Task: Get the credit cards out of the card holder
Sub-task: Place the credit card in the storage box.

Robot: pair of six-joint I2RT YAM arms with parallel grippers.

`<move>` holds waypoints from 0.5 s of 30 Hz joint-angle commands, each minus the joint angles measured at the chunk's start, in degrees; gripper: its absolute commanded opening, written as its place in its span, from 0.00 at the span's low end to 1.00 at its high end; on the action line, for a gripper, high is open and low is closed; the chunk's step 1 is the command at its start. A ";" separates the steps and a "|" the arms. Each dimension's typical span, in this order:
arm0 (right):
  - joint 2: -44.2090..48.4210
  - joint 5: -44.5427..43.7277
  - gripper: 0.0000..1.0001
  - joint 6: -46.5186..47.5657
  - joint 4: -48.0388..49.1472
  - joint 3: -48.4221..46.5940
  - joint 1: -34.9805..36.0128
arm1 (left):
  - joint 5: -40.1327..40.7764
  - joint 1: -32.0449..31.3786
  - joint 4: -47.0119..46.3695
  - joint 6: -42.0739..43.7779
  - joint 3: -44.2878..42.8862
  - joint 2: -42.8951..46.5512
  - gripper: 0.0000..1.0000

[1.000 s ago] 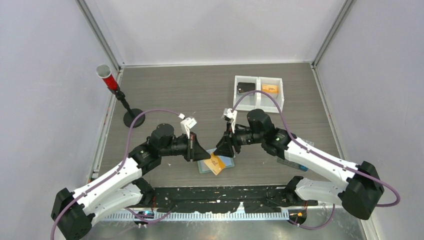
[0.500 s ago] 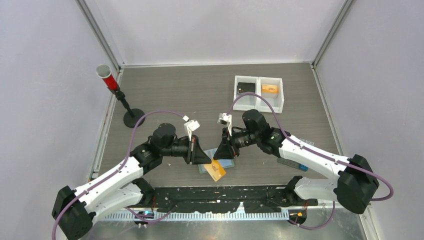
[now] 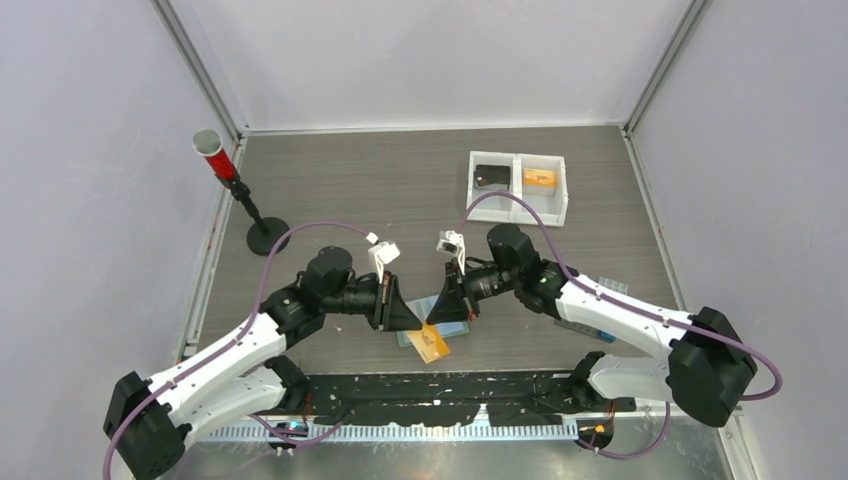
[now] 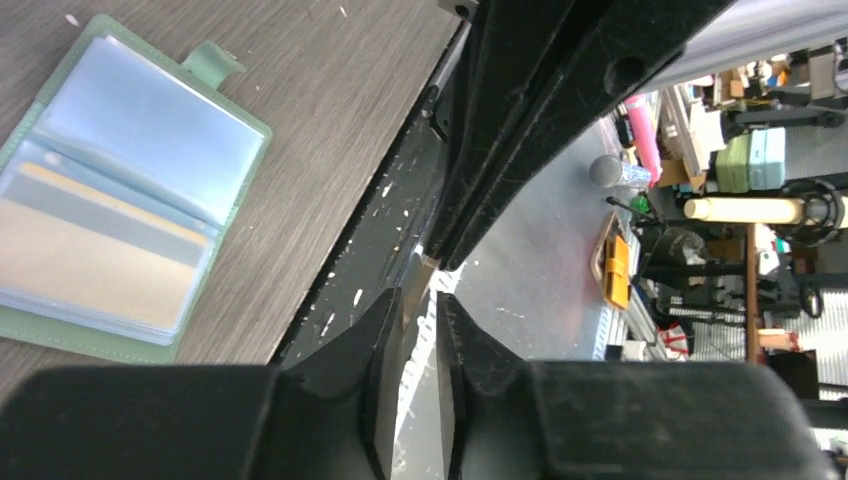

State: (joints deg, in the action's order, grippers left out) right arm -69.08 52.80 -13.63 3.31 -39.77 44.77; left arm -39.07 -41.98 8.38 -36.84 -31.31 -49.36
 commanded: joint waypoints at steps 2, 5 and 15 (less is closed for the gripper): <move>3.96 -3.37 0.05 -4.26 4.66 0.18 -0.44 | 4.36 0.23 2.45 0.87 -3.65 2.13 0.42; 4.98 -7.82 0.05 -6.55 4.69 0.26 -2.50 | 6.63 0.44 4.18 1.05 -3.76 3.82 0.55; 8.50 -29.24 0.05 -18.40 9.80 2.59 -13.86 | 20.49 0.67 20.43 6.20 -10.24 7.05 0.99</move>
State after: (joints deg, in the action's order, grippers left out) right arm -62.57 35.46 -25.10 6.85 -38.26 35.11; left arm -25.63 -41.58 20.73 -34.28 -36.36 -43.03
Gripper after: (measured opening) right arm 0.070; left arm 0.990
